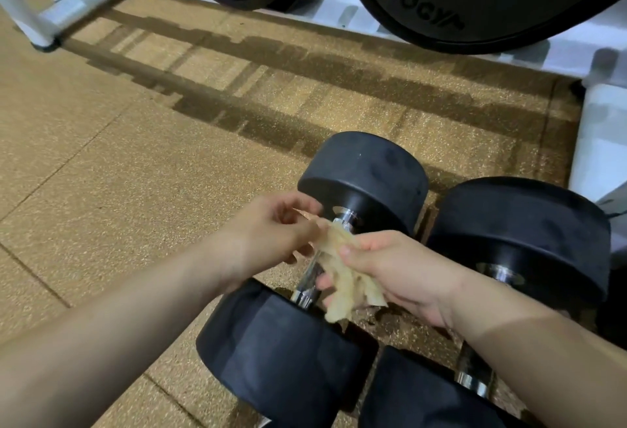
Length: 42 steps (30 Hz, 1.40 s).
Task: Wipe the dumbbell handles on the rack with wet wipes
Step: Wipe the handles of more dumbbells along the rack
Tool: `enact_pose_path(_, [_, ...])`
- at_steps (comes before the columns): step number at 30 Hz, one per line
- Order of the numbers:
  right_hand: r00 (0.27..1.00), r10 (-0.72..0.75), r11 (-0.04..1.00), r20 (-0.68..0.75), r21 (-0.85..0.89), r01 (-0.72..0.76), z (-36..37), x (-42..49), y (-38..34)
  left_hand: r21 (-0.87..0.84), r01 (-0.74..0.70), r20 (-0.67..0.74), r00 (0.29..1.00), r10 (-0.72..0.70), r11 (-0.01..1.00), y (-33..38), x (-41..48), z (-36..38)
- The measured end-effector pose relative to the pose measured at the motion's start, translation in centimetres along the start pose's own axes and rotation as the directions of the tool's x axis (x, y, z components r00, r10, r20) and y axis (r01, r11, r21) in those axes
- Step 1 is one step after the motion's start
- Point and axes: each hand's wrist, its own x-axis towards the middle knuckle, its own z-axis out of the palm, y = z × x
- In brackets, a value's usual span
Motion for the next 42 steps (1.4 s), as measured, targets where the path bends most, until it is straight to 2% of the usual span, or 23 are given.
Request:
enact_pose_path(2, [0.972, 0.112, 0.993, -0.209, -0.015, -0.118, -0.6, 0.9, 1.3, 0.255, -0.008, -0.15, 0.987, 0.048, 0.967, -1.2, 0.4, -0.3])
enact_pose_path(3, [0.94, 0.166, 0.985, -0.298, -0.004, -0.175, -0.7, 1.3, 1.9, 0.323, 0.011, -0.171, 0.984, 0.047, 0.946, -1.8, 0.4, -0.1])
enact_pose_path(5, [0.89, 0.249, 0.969, -0.383, 0.092, -0.231, -0.5, 1.9, 2.4, 0.358, 0.049, -0.151, 0.989, 0.006, 0.932, -3.0, 0.2, 0.8])
enact_pose_path(7, [0.865, 0.279, 0.956, -0.417, 0.201, -0.211, 0.2, 2.6, 2.1, 0.406, 0.046, -0.157, 0.987, 0.02, 0.913, -3.4, 0.1, 1.6])
enact_pose_path(9, [0.865, 0.24, 0.953, -0.441, 0.276, -0.124, 1.5, 3.6, 1.0, 0.425, 0.025, -0.189, 0.98, 0.062, 0.905, -3.4, 0.2, 1.8])
enact_pose_path(12, [0.895, 0.156, 0.932, -0.418, 0.362, 0.007, 3.8, 4.2, 0.3, 0.376, 0.052, -0.253, 0.966, 0.048, 0.925, -3.5, 0.3, 1.7])
enact_pose_path(13, [0.886, 0.173, 0.923, -0.429, 0.384, 0.006, 4.4, 4.7, 0.1, 0.36, 0.056, -0.269, 0.962, 0.046, 0.931, -3.6, 0.2, 1.8])
enact_pose_path(16, [0.816, 0.12, 0.98, -0.565, 0.199, -0.006, 6.1, 5.1, -0.3, 0.303, 0.054, -0.298, 0.954, 0.041, 0.952, -3.6, 0.3, 1.8])
enact_pose_path(18, [0.85, 0.089, 0.995, -0.519, 0.09, -0.049, 6.4, 4.3, 0.2, 0.278, 0.056, -0.311, 0.95, 0.035, 0.959, -3.7, 0.5, 1.6])
enact_pose_path(20, [0.911, 0.146, 0.986, -0.384, -0.022, -0.167, 6.7, 3.5, 0.6, 0.292, 0.061, -0.311, 0.95, 0.034, 0.954, -3.8, 0.6, 1.5])
enact_pose_path(22, [0.929, 0.221, 0.951, -0.297, -0.146, -0.272, 6.9, 2.9, 0.7, 0.301, 0.061, -0.305, 0.952, 0.035, 0.952, -3.9, 0.6, 1.5])
enact_pose_path(23, [0.925, 0.254, 0.948, -0.283, -0.114, -0.296, 6.6, 3.1, 0.5, 0.305, 0.06, -0.3, 0.953, 0.036, 0.951, -4.0, 0.6, 1.6])
enact_pose_path(25, [0.927, 0.286, 0.956, -0.241, 0.132, -0.261, 5.5, 3.6, -0.3, 0.325, 0.055, -0.288, 0.957, 0.044, 0.944, -4.0, 0.6, 1.7])
enact_pose_path(27, [0.92, 0.249, 0.908, -0.301, 0.404, -0.114, 4.0, 5.1, -0.8, 0.332, 0.055, -0.285, 0.957, 0.045, 0.942, -3.9, 0.5, 1.8])
enact_pose_path(28, [0.904, 0.224, 0.895, -0.365, 0.444, -0.043, 3.5, 5.7, -0.8, 0.328, 0.055, -0.285, 0.958, 0.043, 0.943, -4.0, 0.5, 1.8])
enact_pose_path(30, [0.877, 0.162, 0.93, -0.452, 0.366, 0.016, 3.6, 6.4, 0.0, 0.314, 0.052, -0.286, 0.957, 0.042, 0.948, -4.0, 0.5, 1.8])
enact_pose_path(32, [0.886, 0.117, 0.974, -0.449, 0.227, -0.013, 4.6, 6.1, 1.1, 0.309, 0.055, -0.293, 0.955, 0.04, 0.95, -4.1, 0.5, 1.7])
enact_pose_path(35, [0.94, 0.158, 0.987, -0.303, 0.025, -0.157, 6.0, 3.8, 1.9, 0.29, 0.059, -0.293, 0.956, 0.03, 0.955, -4.1, 0.7, 1.6])
enact_pose_path(37, [0.957, 0.204, 0.95, -0.206, -0.195, -0.245, 5.7, 2.5, 1.5, 0.279, 0.061, -0.297, 0.955, 0.025, 0.958, -4.1, 0.8, 1.5])
enact_pose_path(38, [0.957, 0.238, 0.928, -0.168, -0.25, -0.275, 5.4, 2.0, 0.8, 0.274, 0.062, -0.296, 0.955, 0.022, 0.96, -4.1, 0.8, 1.5])
enact_pose_path(40, [0.95, 0.269, 0.926, -0.159, -0.228, -0.3, 4.4, 1.9, -0.5, 0.274, 0.063, -0.288, 0.957, 0.019, 0.96, -4.3, 0.8, 1.4])
enact_pose_path(42, [0.913, 0.225, 0.972, -0.34, 0.009, -0.236, 3.4, 2.4, -1.5, 0.287, 0.074, -0.284, 0.959, 0.011, 0.955, -4.3, 0.8, 1.5])
